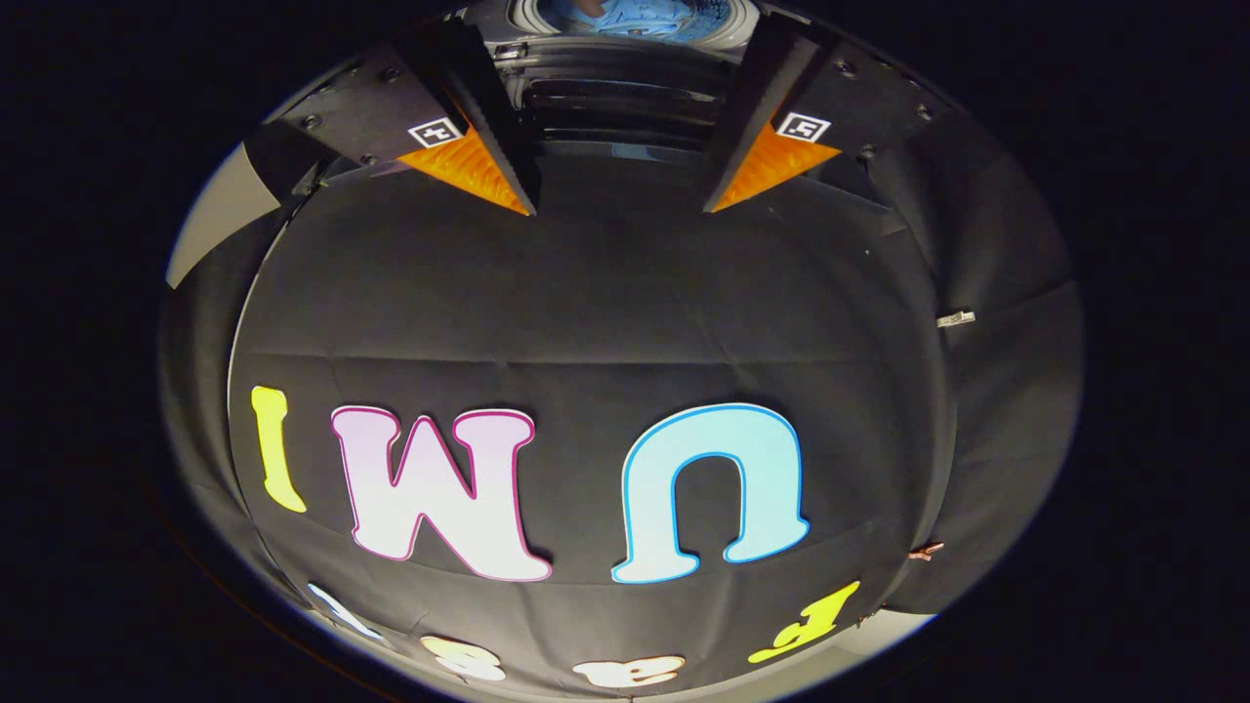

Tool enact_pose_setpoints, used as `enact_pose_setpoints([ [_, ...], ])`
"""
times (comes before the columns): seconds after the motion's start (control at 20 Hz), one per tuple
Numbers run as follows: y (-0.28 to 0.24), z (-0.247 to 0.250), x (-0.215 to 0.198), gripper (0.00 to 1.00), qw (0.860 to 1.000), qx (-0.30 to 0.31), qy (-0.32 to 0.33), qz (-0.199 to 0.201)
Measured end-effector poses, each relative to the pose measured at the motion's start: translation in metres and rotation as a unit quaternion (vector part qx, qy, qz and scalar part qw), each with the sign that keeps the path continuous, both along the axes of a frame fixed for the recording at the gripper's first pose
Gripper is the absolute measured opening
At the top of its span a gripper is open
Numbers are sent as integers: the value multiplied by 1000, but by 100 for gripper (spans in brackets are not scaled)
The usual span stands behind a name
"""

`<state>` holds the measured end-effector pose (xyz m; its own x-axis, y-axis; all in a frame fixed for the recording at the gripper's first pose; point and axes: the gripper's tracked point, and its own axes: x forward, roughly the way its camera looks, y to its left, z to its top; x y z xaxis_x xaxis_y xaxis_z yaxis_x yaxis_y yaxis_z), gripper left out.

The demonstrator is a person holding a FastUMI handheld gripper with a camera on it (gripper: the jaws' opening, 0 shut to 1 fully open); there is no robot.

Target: Put the clothes into the washing machine and then close the washing machine lid.

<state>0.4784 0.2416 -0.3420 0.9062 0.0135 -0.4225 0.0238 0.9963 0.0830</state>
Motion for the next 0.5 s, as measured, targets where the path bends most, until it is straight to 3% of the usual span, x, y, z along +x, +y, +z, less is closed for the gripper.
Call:
enact_pose_setpoints([
  [0.5,12,8,-74,100,1000,-2,30,8],
])
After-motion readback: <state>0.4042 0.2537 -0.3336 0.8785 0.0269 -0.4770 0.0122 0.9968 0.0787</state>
